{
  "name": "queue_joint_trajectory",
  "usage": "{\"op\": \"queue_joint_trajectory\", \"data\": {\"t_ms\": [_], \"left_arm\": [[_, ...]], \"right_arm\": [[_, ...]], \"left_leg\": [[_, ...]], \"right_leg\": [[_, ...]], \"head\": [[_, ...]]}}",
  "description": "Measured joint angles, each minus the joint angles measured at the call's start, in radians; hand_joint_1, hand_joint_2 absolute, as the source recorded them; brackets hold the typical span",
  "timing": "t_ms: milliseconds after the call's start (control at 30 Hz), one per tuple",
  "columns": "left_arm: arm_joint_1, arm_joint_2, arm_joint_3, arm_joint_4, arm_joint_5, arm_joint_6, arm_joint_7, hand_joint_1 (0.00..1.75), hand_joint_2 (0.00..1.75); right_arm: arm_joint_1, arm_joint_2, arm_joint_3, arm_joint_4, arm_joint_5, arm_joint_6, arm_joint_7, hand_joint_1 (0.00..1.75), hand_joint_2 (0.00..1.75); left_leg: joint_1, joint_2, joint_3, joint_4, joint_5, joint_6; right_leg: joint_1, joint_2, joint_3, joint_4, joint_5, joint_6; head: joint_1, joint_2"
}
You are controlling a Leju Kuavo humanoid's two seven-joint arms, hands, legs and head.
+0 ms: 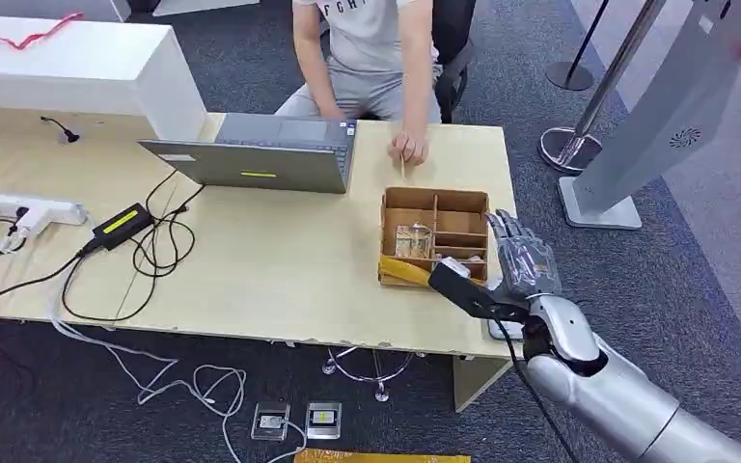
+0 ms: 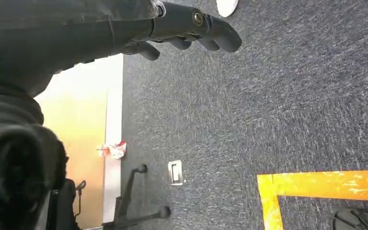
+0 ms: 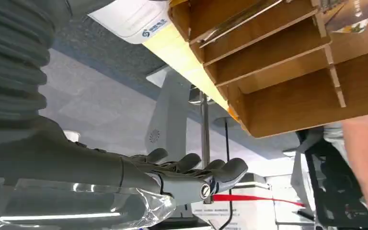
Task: Pass the card to the sensor for recognition and then transmit it.
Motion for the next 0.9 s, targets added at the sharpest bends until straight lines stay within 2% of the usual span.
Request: {"op": "queue_joint_trajectory", "data": {"t_ms": [300, 567, 900], "left_arm": [[0.0, 0.0, 0.0, 0.0, -0.001, -0.002, 0.006, 0.0, 0.0], [0.0, 0.0, 0.0, 0.0, -0.001, -0.002, 0.006, 0.0, 0.0], [0.0, 0.0, 0.0, 0.0, 0.0, 0.004, 0.0, 0.0, 0.0]], "right_arm": [[0.006, 0.071, 0.0, 0.068, 0.034, -0.031, -0.042, 0.0, 1.75], [0.006, 0.108, 0.0, 0.115, 0.039, -0.033, -0.046, 0.0, 1.75], [0.008, 0.157, 0.0, 0.19, 0.049, -0.042, -0.081, 0.0, 1.75]], "left_leg": [[0.0, 0.0, 0.0, 0.0, 0.0, 0.0], [0.0, 0.0, 0.0, 0.0, 0.0, 0.0], [0.0, 0.0, 0.0, 0.0, 0.0, 0.0]], "right_leg": [[0.0, 0.0, 0.0, 0.0, 0.0, 0.0], [0.0, 0.0, 0.0, 0.0, 0.0, 0.0], [0.0, 0.0, 0.0, 0.0, 0.0, 0.0]], "head": [[0.0, 0.0], [0.0, 0.0], [0.0, 0.0]]}}
